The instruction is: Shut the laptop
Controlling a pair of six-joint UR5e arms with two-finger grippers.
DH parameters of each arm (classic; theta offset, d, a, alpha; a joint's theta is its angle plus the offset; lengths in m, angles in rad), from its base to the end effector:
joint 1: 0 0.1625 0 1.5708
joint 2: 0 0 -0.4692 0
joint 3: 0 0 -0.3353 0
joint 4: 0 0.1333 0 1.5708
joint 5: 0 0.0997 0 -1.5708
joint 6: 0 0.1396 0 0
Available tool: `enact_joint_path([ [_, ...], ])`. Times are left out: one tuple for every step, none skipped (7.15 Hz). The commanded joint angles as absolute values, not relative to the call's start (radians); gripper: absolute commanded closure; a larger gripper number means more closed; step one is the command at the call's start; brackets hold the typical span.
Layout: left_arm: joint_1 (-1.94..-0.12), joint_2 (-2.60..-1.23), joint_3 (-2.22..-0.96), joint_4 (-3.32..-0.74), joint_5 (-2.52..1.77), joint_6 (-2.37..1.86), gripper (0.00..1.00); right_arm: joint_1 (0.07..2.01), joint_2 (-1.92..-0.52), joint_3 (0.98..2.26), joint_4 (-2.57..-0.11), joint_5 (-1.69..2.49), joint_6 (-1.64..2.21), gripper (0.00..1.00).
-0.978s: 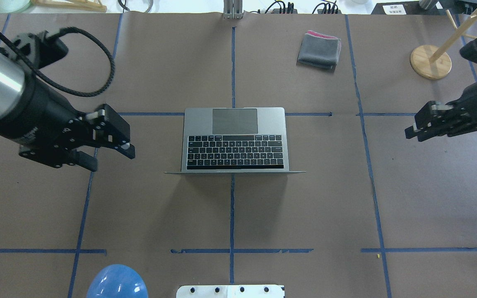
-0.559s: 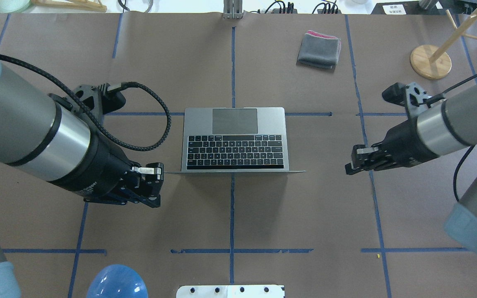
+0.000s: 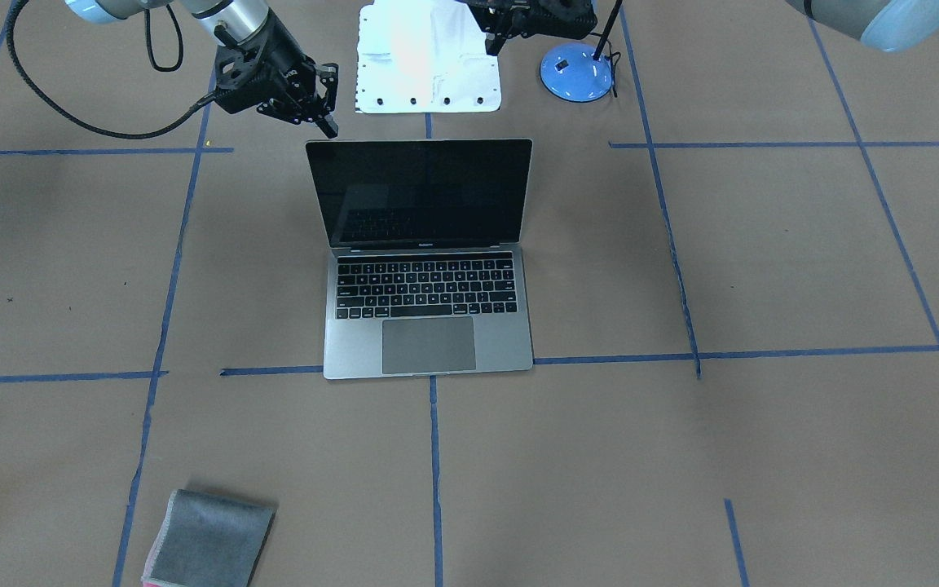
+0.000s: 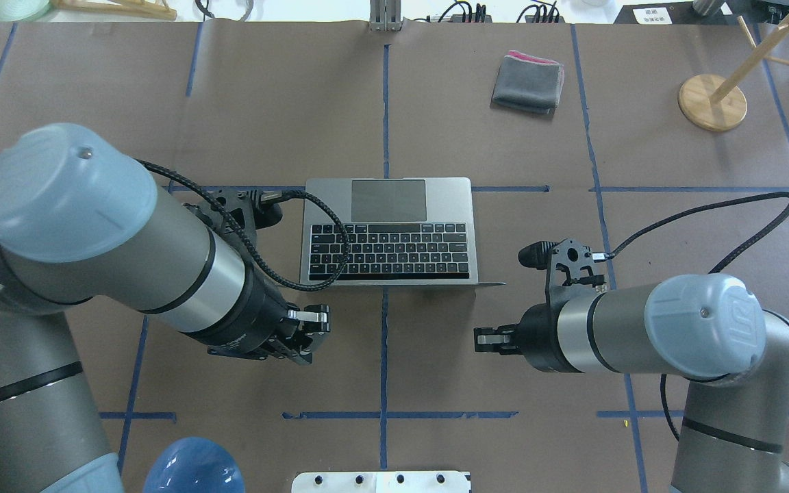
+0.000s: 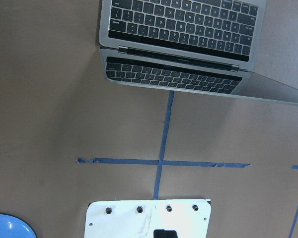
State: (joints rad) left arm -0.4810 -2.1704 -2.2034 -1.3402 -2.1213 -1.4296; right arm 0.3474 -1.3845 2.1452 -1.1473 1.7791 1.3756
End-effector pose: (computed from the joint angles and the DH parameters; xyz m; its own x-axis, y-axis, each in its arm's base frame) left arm 0.4421 -0.2987 0.2137 0.4736 -0.1118 -0.8736 -0.0636 0.9850 -0.1606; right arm -0.4288 -0.2663 0.3516 0.3775 -0.0652 0.9237 -0.0813 0.9913 0.1032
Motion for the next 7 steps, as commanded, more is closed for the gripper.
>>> enact_joint_path([
  [-0.474, -2.207, -2.108, -1.393, -2.108, -1.428, 1.00, 0.310, -1.358, 2.138, -1.146, 1.724, 1.378, 1.00],
  [-0.472, -2.220, -2.071, -1.400, -2.068, -1.418, 1.00, 0.310, -1.332, 2.137, -1.147, 1.685, 1.378, 1.00],
  [-0.472, -2.223, -2.013, -1.451, -2.059, -1.416, 1.00, 0.310, -1.328, 2.123, -1.149, 1.637, 1.374, 1.00],
  [-0.472, -2.221, -1.964, -1.497, -2.051, -1.416, 1.00, 0.310, -1.327, 2.117, -1.149, 1.614, 1.370, 1.00],
  [-0.472, -2.223, -1.944, -1.505, -2.040, -1.416, 1.00, 0.310, -1.325, 2.117, -1.149, 1.597, 1.368, 1.00],
  [-0.472, -2.224, -1.945, -1.505, -2.040, -1.416, 1.00, 0.310, -1.322, 2.112, -1.149, 1.583, 1.367, 1.00],
  [-0.477, -2.232, -1.947, -1.505, -2.039, -1.416, 1.00, 0.320, -1.301, 2.108, -1.154, 1.575, 1.365, 1.00],
])
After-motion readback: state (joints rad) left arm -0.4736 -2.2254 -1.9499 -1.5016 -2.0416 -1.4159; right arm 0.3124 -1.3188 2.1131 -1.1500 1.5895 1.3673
